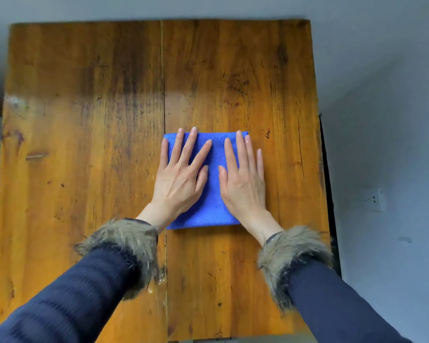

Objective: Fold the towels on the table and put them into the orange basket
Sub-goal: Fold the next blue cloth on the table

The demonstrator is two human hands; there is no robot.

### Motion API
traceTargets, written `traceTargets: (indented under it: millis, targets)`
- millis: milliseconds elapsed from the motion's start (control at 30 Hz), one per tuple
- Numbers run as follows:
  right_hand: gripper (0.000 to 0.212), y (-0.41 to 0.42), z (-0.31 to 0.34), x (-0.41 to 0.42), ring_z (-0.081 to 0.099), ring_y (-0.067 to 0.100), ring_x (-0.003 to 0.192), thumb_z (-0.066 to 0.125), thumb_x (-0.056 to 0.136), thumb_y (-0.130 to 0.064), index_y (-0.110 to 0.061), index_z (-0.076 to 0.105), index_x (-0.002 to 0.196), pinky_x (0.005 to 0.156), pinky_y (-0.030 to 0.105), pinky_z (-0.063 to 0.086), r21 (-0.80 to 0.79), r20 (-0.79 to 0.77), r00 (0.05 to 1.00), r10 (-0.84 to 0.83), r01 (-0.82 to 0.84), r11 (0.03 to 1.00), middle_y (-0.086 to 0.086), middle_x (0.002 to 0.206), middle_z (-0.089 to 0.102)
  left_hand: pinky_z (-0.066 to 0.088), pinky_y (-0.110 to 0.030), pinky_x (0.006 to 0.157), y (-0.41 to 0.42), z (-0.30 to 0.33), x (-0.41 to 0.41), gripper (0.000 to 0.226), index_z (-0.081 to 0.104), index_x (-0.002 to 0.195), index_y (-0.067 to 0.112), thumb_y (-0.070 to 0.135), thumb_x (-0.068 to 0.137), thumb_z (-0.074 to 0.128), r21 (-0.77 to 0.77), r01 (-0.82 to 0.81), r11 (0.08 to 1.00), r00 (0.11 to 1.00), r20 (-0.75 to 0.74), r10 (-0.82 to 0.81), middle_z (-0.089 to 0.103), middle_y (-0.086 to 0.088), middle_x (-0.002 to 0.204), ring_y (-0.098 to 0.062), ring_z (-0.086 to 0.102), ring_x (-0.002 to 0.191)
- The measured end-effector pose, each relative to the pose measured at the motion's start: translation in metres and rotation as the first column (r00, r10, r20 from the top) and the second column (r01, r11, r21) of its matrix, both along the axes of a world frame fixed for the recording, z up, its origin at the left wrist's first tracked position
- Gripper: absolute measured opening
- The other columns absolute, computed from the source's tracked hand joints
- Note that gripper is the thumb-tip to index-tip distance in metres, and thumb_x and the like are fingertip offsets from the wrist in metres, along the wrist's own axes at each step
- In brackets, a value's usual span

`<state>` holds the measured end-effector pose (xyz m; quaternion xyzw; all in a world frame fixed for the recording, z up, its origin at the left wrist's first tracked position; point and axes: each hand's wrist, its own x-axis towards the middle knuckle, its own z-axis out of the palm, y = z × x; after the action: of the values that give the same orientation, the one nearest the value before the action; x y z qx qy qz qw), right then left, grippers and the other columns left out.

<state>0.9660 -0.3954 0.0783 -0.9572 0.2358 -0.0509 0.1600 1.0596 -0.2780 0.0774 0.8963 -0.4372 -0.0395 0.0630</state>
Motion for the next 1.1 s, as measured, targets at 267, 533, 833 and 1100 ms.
traceTargets:
  millis: [267, 533, 833, 1100]
  targets:
    - [0.055, -0.017, -0.027, 0.008, 0.017, 0.025, 0.143, 0.030, 0.095, -0.032, -0.009, 0.027, 0.145, 0.117, 0.043, 0.008, 0.027, -0.039, 0.996, 0.078, -0.077, 0.997, 0.013, 0.154, 0.023, 0.009, -0.051, 0.115, -0.001, -0.016, 0.004, 0.050, 0.032, 0.144, 0.021, 0.036, 0.096, 0.030, -0.004, -0.032, 0.999, 0.999, -0.025, 0.032, 0.023, -0.011, 0.153, -0.031, 0.016, 0.143]
    - [0.054, -0.012, -0.003, -0.014, 0.026, 0.026, 0.140, 0.035, 0.091, -0.031, -0.010, 0.039, 0.140, 0.114, 0.045, 0.017, 0.167, 0.007, 0.993, -0.115, 0.112, 0.980, 0.011, 0.150, 0.032, 0.013, -0.044, 0.114, 0.023, 0.002, 0.007, 0.049, 0.034, 0.142, 0.017, 0.026, 0.094, 0.037, -0.186, -0.111, 0.976, 0.968, -0.245, 0.063, 0.023, -0.014, 0.153, -0.033, 0.015, 0.142]
    - [0.030, -0.028, 0.022, -0.010, 0.057, 0.022, 0.105, 0.057, 0.089, -0.032, -0.015, 0.059, 0.113, 0.093, 0.036, 0.043, 0.493, -0.329, 0.826, -0.457, 0.564, 0.663, 0.000, 0.103, 0.062, 0.053, -0.031, 0.072, 0.060, 0.029, 0.021, 0.032, 0.053, 0.125, 0.013, 0.009, 0.093, 0.051, 0.056, -0.812, 0.580, 0.222, -0.891, 0.396, 0.064, -0.004, 0.091, -0.013, 0.059, 0.074]
    - [0.030, -0.038, 0.029, 0.004, 0.060, 0.025, 0.091, 0.060, 0.089, -0.032, -0.003, 0.063, 0.091, 0.086, 0.040, 0.048, 0.589, -0.433, 0.805, -0.405, 0.593, 0.549, 0.009, 0.099, 0.067, 0.050, -0.023, 0.068, 0.046, 0.031, 0.023, 0.032, 0.051, 0.121, 0.013, 0.013, 0.090, 0.058, 0.164, -0.761, 0.628, 0.051, -0.950, 0.309, 0.059, -0.002, 0.091, -0.008, 0.059, 0.079]
